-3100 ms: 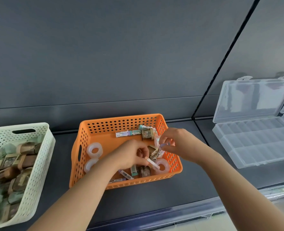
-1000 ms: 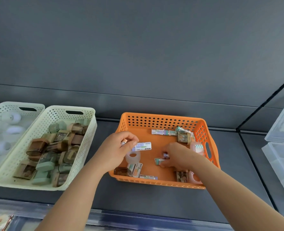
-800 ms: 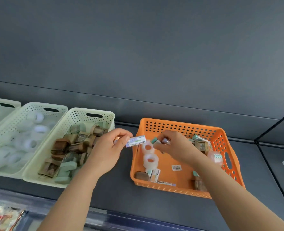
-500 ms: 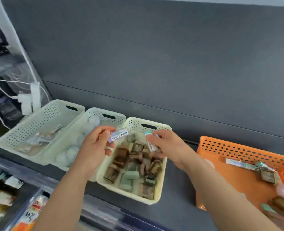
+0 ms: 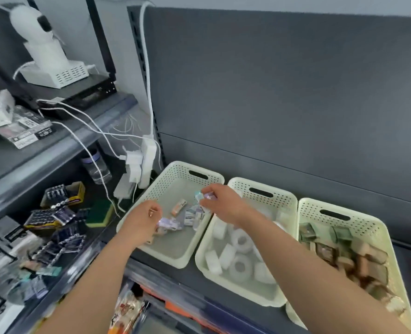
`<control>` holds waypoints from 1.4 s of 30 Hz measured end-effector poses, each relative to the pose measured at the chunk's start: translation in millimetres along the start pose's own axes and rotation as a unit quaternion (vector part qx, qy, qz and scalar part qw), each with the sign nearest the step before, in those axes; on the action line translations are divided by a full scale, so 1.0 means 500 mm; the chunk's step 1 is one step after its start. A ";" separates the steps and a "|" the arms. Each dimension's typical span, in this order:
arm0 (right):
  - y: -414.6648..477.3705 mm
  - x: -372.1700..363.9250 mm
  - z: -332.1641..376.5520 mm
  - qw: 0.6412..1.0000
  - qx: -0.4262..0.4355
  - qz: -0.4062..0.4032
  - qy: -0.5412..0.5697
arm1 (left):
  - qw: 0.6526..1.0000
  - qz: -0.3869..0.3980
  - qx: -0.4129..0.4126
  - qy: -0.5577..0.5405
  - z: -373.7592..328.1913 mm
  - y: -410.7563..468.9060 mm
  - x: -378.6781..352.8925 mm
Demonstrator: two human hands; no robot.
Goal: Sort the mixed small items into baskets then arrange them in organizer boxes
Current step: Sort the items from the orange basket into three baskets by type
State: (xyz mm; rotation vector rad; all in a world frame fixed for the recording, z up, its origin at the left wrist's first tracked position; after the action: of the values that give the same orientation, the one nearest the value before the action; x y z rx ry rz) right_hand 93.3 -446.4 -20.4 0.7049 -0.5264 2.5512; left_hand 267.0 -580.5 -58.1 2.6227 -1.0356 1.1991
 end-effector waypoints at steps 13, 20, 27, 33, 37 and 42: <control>0.012 -0.020 0.015 0.960 0.045 -0.025 -0.275 | 0.964 -0.066 -0.150 0.211 -0.053 -0.008 0.001; -0.201 0.150 -0.085 0.951 0.010 -0.126 -0.283 | 0.921 -0.068 -0.321 0.211 -0.264 -0.110 -0.130; -0.479 0.372 -0.308 0.925 -0.097 -0.247 -0.271 | 0.884 0.008 -0.449 0.133 -0.525 -0.259 -0.391; -0.688 0.562 -0.544 0.905 -0.210 -0.284 -0.237 | 0.873 0.106 -0.469 0.089 -0.705 -0.367 -0.656; -0.755 0.657 -0.675 0.897 -0.264 -0.298 -0.194 | 0.874 0.168 -0.443 0.108 -0.777 -0.393 -0.802; -0.760 0.692 -0.772 0.906 -0.304 -0.235 -0.179 | 0.866 0.224 -0.411 0.178 -0.810 -0.413 -0.909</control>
State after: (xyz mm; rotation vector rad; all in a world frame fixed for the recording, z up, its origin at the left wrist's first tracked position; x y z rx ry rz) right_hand -132.8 154.7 -46.0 0.9194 -1.0655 1.6755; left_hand -79.6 -39.1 -53.1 1.4958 -1.6459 0.9302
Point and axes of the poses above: each hand's wrist, its own y-axis towards the middle knuckle, its own x-axis out of the back of the hand, z = x × y, the point moved 3 cm from there along y, towards the middle knuckle, and after that the axes turned 2 degrees about -x, right-handed, at the moved point
